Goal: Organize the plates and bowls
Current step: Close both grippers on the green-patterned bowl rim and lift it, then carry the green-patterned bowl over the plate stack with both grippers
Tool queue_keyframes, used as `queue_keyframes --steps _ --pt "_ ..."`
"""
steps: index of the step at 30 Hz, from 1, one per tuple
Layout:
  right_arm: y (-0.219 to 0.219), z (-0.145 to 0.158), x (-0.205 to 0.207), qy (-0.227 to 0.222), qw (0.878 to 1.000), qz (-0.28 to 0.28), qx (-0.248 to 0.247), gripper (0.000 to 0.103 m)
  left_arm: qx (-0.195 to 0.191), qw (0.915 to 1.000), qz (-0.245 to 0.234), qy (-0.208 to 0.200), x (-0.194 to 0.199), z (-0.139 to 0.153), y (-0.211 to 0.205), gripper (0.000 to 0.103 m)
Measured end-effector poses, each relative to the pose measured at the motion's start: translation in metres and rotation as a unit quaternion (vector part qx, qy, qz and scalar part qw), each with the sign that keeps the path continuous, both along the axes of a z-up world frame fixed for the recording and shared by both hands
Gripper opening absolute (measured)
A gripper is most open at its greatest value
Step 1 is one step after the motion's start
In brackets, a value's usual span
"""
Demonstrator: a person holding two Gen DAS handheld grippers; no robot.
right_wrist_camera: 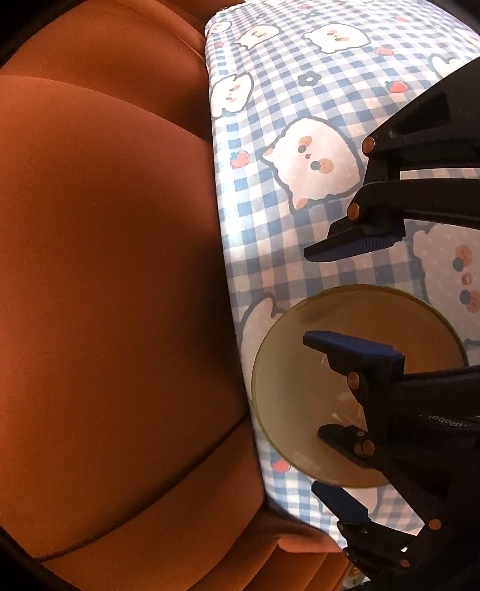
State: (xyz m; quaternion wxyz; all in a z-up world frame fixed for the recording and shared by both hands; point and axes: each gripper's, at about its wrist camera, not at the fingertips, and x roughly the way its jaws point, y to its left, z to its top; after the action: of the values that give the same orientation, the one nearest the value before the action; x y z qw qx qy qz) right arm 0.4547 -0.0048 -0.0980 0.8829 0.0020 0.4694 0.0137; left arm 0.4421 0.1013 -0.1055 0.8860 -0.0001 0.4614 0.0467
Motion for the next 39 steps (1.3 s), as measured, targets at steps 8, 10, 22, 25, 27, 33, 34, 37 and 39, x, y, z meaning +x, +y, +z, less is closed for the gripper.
queue_keyframes --steps 8,10,22,25,27,33,34,37,39 --pt "0.002 -0.006 0.006 0.011 1.0 0.019 0.014 0.024 -0.042 0.999 -0.003 0.017 0.004 -0.008 0.004 0.023" --pt "0.003 -0.006 0.005 0.013 1.0 0.022 0.015 0.023 -0.039 0.9991 0.0 0.018 0.003 -0.008 0.003 0.023" --pt "-0.001 0.011 -0.018 0.015 1.0 0.021 0.015 0.023 -0.043 0.999 -0.002 0.013 -0.027 0.015 0.0 0.022" --pt "-0.003 0.02 -0.03 0.012 1.0 0.019 0.014 0.023 -0.044 0.999 -0.004 0.008 -0.04 0.025 0.0 0.023" --pt "-0.004 0.029 -0.039 0.008 1.0 0.017 0.013 0.023 -0.045 0.9989 -0.005 0.005 -0.049 0.033 -0.002 0.023" --pt "-0.006 0.056 -0.072 -0.005 1.0 0.012 0.012 0.023 -0.047 0.9988 -0.008 -0.01 -0.078 0.059 -0.003 0.023" --pt "-0.006 0.06 -0.076 -0.009 1.0 0.012 0.012 0.023 -0.048 0.9987 -0.008 -0.014 -0.083 0.063 -0.003 0.023" --pt "-0.007 0.076 -0.093 -0.019 1.0 0.01 0.011 0.023 -0.048 0.9985 -0.01 -0.023 -0.101 0.079 -0.006 0.023" --pt "-0.008 0.087 -0.106 -0.026 1.0 0.011 0.012 0.023 -0.046 0.9984 -0.01 -0.03 -0.114 0.089 -0.008 0.023"
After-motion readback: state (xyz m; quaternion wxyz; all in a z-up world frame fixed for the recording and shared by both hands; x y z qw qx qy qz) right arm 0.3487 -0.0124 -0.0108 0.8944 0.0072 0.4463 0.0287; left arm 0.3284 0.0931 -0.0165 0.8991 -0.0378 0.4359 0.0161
